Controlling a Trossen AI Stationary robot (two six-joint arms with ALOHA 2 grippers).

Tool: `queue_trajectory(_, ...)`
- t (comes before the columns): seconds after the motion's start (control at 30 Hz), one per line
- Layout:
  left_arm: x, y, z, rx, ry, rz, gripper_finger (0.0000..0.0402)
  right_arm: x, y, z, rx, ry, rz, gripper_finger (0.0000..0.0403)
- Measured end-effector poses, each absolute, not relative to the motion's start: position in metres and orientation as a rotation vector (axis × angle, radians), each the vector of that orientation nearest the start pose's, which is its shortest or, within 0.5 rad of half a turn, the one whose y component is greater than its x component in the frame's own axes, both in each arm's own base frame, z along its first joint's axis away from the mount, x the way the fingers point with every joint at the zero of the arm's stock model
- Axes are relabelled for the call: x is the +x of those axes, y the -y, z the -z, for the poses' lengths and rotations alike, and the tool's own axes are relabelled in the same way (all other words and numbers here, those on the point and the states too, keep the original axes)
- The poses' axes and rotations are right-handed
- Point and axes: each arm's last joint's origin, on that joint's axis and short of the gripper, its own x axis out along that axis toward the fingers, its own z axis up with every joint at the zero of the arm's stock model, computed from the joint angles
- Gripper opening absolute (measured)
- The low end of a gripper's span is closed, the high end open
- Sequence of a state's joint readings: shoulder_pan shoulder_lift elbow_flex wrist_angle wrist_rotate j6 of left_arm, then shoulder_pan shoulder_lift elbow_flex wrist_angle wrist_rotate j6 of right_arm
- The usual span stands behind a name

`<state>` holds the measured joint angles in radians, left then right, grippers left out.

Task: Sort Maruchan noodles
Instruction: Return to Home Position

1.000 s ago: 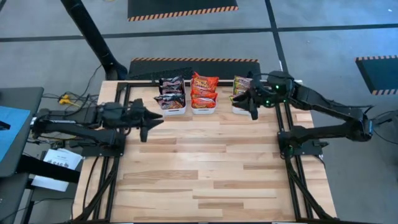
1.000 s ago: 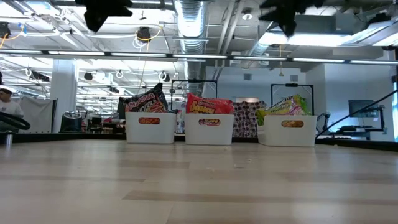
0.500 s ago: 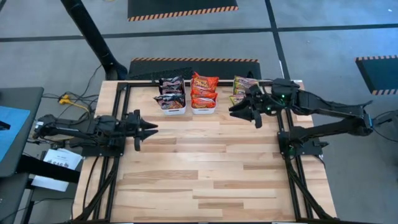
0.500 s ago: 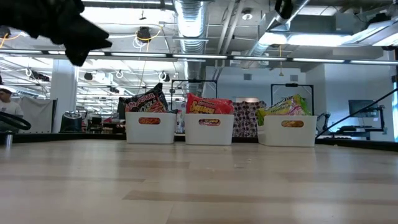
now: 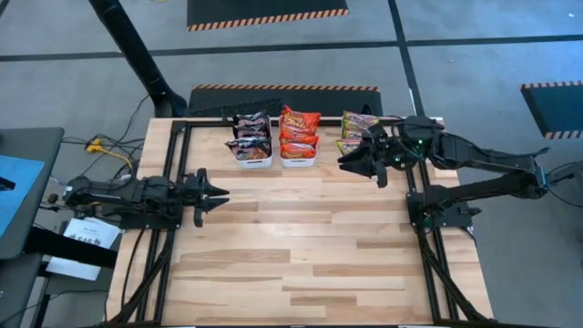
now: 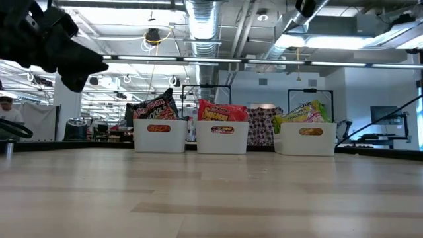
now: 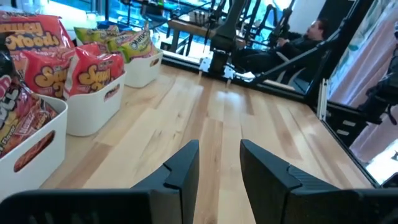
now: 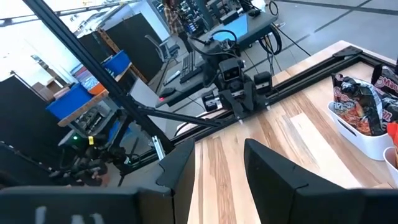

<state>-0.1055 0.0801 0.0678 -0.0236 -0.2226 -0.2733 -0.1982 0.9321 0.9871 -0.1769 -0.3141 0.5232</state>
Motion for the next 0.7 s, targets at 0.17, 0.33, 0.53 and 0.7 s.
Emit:
queue_trajectory(0.17, 0.098, 0.004, -0.171, -0.242, 0.007, -0.113, 0.0102, 0.192, 0.029, -0.381, 0.543, -0.128, -0.090, 0.0163)
queue_trajectory(0.33, 0.098, 0.004, -0.171, -0.229, 0.011, -0.117, 0.0102, 0.177, 0.026, -0.389, 0.459, -0.080, -0.101, 0.0163)
queue_trajectory(0.53, 0.098, 0.004, -0.170, -0.346, 0.012, -0.117, 0.0102, 0.135, 0.018, -0.401, 0.267, -0.003, -0.105, 0.0163)
queue_trajectory(0.7, 0.098, 0.004, -0.170, -0.394, 0.015, -0.128, 0.0102, 0.085, 0.012, -0.400, 0.151, 0.013, 0.040, 0.0163)
